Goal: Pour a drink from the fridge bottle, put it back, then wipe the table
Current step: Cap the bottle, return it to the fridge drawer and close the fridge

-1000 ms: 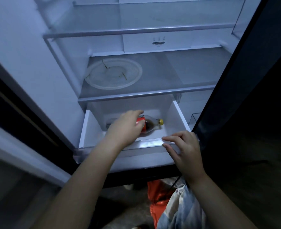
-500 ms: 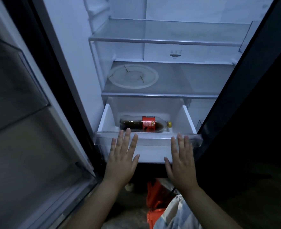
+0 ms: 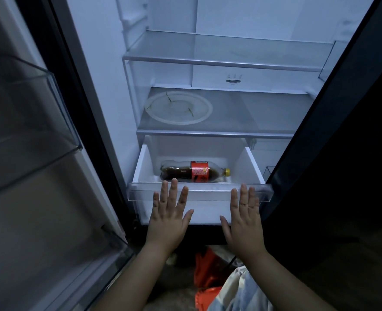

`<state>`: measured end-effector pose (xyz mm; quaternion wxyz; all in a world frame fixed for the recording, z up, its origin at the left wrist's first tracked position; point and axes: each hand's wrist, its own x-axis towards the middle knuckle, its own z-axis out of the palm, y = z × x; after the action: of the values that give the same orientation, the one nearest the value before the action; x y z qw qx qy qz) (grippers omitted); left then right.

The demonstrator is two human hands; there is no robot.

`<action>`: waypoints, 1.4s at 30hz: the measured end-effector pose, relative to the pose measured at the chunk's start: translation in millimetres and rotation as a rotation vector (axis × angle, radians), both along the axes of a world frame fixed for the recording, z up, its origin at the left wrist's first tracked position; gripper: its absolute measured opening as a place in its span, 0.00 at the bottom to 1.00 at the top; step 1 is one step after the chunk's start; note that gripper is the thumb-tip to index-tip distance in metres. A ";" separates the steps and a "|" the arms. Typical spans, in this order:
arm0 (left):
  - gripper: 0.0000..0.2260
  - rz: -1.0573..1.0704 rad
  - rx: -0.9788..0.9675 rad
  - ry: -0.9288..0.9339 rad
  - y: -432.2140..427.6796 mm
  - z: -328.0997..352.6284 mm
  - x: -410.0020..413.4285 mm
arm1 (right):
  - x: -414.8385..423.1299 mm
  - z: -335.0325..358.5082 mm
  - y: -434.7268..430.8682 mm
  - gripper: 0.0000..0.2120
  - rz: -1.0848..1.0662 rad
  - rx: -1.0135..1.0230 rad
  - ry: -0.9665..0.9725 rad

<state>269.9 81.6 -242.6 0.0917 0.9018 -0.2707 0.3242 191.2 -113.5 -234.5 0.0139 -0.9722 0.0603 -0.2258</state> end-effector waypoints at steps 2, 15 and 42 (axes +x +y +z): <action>0.31 -0.008 -0.014 -0.021 -0.4 -3.5 2.8 | 1.3 -0.8 0.4 0.32 -0.005 0.001 -0.002; 0.32 -0.025 -0.045 0.019 -10.4 -1.1 39.4 | 28.8 12.8 -2.5 0.38 -0.015 -0.007 0.025; 0.35 -0.018 -0.041 0.080 -40.2 10.0 147.6 | 134.7 33.3 -24.3 0.50 -0.074 0.068 0.112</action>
<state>417.6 41.4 -232.7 0.1238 0.9096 -0.2681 0.2924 325.9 -137.8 -201.3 0.0353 -0.9793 0.1047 -0.1693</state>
